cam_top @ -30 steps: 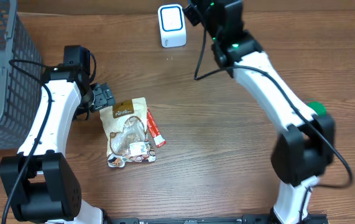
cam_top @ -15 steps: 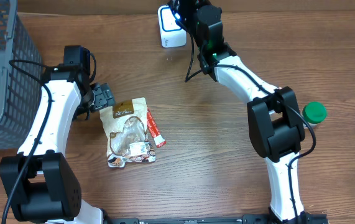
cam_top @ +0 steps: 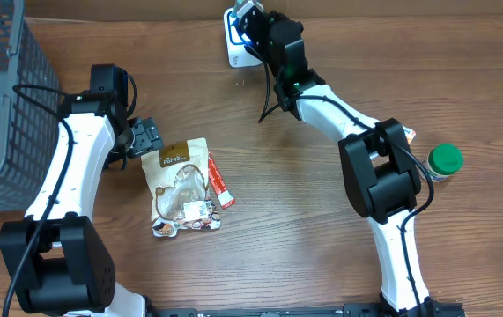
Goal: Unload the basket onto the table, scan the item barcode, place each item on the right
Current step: 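Hold the wipes pack against the scanner window with the right gripper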
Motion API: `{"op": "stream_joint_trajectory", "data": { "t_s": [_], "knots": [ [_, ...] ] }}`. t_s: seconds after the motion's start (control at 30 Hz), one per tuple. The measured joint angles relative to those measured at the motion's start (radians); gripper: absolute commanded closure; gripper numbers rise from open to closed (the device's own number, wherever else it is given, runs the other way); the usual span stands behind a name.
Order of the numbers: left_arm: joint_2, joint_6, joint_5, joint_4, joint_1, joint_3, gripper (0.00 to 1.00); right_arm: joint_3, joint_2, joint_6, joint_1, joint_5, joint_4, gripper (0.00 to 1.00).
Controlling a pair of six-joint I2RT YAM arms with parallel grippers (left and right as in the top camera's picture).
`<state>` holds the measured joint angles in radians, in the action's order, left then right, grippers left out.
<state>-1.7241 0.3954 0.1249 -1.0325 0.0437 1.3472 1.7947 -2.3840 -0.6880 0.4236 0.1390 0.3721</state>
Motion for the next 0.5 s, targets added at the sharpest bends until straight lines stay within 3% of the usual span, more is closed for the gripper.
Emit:
{"op": "stream_joint_trajectory", "data": {
  "t_s": [0.5],
  "knots": [
    [0.000, 0.000, 0.000, 0.000, 0.000, 0.000, 0.00, 0.006, -0.002, 0.000, 0.018, 0.003, -0.156, 0.96]
  ]
}}
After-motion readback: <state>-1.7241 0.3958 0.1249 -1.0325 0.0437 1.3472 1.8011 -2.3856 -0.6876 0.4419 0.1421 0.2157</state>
